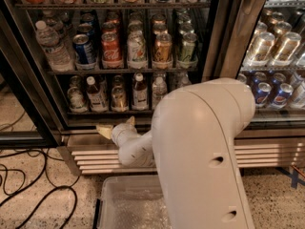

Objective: Pick orange can from bottom shelf of fridge

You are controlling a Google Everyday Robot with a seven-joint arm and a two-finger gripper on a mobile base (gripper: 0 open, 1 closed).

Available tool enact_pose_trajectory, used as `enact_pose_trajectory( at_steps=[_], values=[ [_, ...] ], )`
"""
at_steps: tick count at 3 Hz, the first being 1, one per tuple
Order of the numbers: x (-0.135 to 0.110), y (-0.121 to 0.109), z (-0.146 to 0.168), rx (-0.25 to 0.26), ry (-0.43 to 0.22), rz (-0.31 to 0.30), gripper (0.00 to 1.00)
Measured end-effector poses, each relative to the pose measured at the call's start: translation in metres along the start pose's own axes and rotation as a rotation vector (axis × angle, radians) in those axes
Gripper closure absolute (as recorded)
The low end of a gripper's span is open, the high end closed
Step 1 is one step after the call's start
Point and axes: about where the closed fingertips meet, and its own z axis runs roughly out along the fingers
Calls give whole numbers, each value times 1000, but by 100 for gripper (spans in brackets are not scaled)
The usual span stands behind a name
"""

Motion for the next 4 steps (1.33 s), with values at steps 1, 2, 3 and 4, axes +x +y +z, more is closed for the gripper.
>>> enact_pose_trajectory(
  at_steps=[1, 2, 3, 4],
  values=[
    [-15, 6, 4, -7, -46, -2, 26],
    [-27, 10, 5, -10, -80, -5, 31],
    [-38, 10, 8, -9, -108, -17, 32],
    [-47, 6, 14, -2, -122, -46, 33]
  ],
)
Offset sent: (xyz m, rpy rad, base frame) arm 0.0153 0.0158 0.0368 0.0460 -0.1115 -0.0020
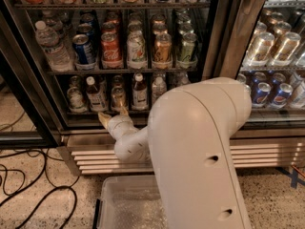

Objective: Pick orange can from bottom shelf of fridge

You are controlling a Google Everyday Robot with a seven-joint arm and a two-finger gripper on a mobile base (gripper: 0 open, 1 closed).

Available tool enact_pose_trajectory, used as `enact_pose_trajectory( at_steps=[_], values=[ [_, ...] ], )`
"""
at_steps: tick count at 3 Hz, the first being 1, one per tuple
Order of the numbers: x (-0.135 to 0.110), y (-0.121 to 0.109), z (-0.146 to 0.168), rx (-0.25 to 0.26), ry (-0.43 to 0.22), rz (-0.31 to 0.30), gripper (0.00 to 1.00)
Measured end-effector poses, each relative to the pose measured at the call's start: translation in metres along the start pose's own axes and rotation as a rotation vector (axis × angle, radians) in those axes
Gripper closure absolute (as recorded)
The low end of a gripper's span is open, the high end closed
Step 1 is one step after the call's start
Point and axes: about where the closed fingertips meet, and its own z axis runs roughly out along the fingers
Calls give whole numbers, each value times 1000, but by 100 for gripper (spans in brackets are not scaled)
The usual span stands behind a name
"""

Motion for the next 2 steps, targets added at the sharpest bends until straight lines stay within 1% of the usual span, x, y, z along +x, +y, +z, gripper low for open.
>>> enact_pose_trajectory(
  at_steps=[1, 2],
  values=[
    [-5, -5, 9, 8, -1, -31, 34],
    [-5, -7, 18, 10, 8, -41, 35]
  ],
)
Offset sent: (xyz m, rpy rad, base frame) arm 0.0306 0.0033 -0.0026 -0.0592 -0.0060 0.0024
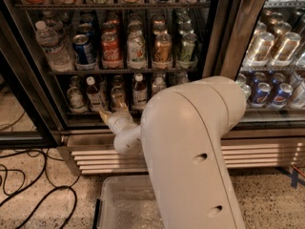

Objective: Pick orange can from bottom shelf of fridge

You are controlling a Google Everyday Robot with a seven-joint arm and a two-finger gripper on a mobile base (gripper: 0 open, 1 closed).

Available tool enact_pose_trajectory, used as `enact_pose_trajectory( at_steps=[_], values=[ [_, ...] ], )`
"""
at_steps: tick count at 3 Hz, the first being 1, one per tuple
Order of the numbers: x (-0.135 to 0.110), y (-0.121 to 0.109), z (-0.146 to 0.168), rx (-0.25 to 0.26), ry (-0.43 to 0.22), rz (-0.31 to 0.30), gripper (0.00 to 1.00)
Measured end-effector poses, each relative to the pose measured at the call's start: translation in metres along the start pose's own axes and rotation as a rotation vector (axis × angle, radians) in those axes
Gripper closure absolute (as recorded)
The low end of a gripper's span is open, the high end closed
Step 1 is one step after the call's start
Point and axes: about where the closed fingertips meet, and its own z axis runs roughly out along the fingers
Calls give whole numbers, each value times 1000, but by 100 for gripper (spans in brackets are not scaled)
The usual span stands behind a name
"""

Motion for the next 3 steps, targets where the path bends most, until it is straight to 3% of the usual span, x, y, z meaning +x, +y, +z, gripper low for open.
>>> enact_pose_trajectory(
  at_steps=[3],
  values=[
    [9, -23, 18, 48, 35, -20, 36]
  ],
)
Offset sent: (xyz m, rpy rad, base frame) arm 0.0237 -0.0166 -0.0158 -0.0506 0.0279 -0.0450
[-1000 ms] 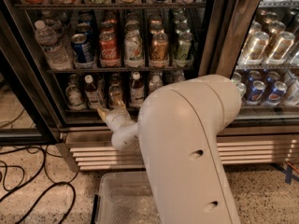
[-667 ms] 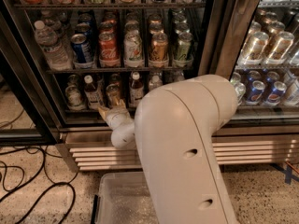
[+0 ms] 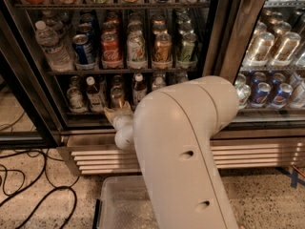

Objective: Pick orange can from bottom shelf of fridge

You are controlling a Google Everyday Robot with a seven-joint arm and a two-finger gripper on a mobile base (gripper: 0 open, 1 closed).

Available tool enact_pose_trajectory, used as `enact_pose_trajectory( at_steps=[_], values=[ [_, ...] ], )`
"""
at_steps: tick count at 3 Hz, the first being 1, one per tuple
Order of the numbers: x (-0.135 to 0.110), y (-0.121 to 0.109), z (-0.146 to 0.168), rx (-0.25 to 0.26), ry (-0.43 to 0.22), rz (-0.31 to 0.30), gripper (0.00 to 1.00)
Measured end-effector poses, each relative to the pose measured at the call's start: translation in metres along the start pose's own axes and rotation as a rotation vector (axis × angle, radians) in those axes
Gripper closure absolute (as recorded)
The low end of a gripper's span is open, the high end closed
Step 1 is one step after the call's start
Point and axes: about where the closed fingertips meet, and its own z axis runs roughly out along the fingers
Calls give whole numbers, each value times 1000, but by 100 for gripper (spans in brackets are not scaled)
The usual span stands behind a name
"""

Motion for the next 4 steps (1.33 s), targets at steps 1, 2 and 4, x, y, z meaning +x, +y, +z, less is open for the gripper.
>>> enact_pose_trajectory(
  at_steps=[1, 2, 4],
  values=[
    [3, -9, 6, 18, 11, -8, 40],
    [1, -12, 8, 23, 9, -11, 38],
    [-4, -21, 17, 43, 5, -9, 37]
  ],
)
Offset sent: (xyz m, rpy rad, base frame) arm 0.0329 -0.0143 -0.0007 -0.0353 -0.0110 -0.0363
